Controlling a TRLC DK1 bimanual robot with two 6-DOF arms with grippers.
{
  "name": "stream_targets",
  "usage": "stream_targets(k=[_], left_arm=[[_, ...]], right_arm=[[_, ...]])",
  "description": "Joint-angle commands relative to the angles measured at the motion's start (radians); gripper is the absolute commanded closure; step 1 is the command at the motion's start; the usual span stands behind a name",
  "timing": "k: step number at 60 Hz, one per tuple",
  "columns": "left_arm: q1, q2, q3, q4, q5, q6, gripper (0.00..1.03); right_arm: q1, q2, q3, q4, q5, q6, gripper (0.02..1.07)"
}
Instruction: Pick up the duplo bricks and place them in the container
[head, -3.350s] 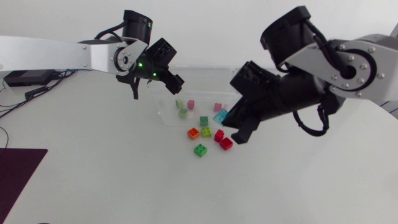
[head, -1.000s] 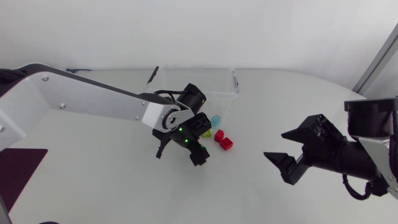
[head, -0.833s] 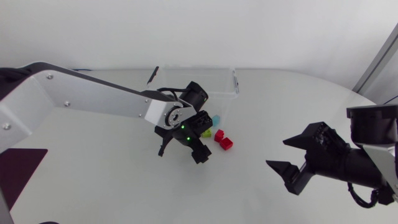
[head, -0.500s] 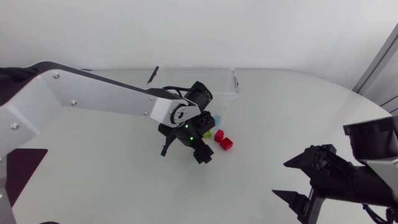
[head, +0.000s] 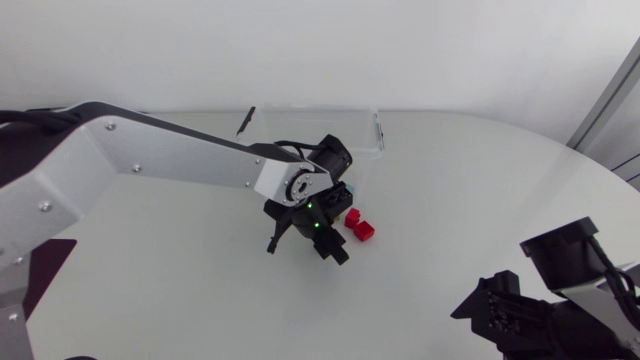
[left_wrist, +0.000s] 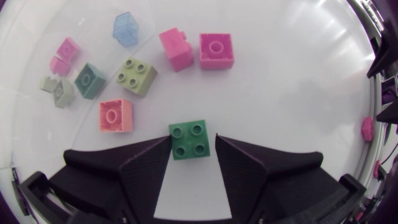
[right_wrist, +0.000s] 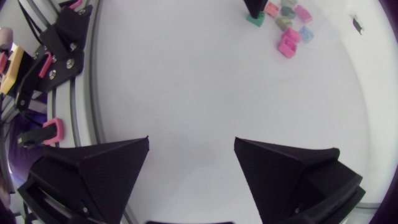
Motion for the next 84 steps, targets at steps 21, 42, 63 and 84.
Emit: stream_targets(k=[21, 42, 63, 84], left_arm=[[-0.022, 0.032, 0.006, -0.067, 0.003, -0.031, 0.63], [-0.023, 0.026, -0.003, -0.067, 0.003, -0.032, 0.63], [-0.028, 0.005, -0.037, -0.069, 0.003, -0.029, 0.63], [-0.017, -0.018, -0.098, -0.058, 0.003, -0.020, 0.63]], right_arm=[[0.231, 0.213, 0.060, -0.109, 0.017, -0.015, 0.08], [0.331, 0.448, 0.137, -0.072, 0.150, -0.012, 0.08], [0.323, 0.542, 0.149, 0.048, 0.211, -0.001, 0.08], [0.213, 0.589, 0.272, 0.155, 0.228, 0.000, 0.08]])
